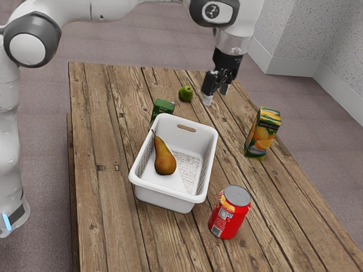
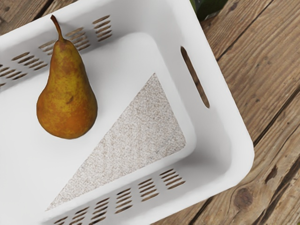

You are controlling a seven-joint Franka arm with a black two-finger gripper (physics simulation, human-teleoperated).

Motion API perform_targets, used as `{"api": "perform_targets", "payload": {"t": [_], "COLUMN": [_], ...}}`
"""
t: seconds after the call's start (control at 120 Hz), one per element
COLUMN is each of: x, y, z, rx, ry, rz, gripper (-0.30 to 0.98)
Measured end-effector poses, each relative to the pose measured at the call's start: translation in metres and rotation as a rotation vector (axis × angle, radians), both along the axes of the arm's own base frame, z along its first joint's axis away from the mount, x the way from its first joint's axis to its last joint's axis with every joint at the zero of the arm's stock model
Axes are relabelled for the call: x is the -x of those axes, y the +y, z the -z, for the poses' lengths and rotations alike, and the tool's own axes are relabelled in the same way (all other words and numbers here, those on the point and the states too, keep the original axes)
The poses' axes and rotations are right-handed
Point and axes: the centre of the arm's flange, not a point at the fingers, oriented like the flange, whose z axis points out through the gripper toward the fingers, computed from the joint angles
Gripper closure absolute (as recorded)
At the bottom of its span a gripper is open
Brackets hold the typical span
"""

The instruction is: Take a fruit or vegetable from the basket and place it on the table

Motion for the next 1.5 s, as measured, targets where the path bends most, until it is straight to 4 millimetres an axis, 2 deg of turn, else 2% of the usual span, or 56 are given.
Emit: {"api": "perform_targets", "payload": {"t": [0.125,0.208,0.258,0.317,0.367,0.45,0.517,0.667,0.742,0.808,0.875,0.95,1.167,1.258,1.5], "x": [-0.002,0.012,0.014,0.006,-0.007,-0.019,-0.016,-0.015,-0.016,-0.019,-0.021,-0.023,-0.009,-0.003,-0.004], "y": [0.009,0.002,-0.004,-0.01,-0.01,0.018,0.03,0.027,0.03,0.043,0.053,0.054,0.044,0.039,0.038], "z": [0.001,-0.014,-0.013,0.005,0.03,0.054,0.076,0.111,0.123,0.132,0.138,0.14,0.142,0.15,0.152], "rx": [0.017,0.016,0.017,0.023,0.031,0.032,0.026,0.033,0.037,0.041,0.026,0.014,-0.005,-0.007,-0.008], "ry": [0.003,-0.014,-0.003,0.037,0.087,0.127,0.154,0.166,0.164,0.161,0.154,0.141,0.111,0.11,0.082], "rz": [-0.016,-0.008,0.004,0.022,0.035,0.056,0.097,0.222,0.28,0.339,0.419,0.515,0.737,0.809,0.912], "gripper": [0.0,0.0,0.0,0.0,0.0,0.0,0.0,0.0,0.0,0.0,0.0,0.0,0.0,0.0,0.0]}}
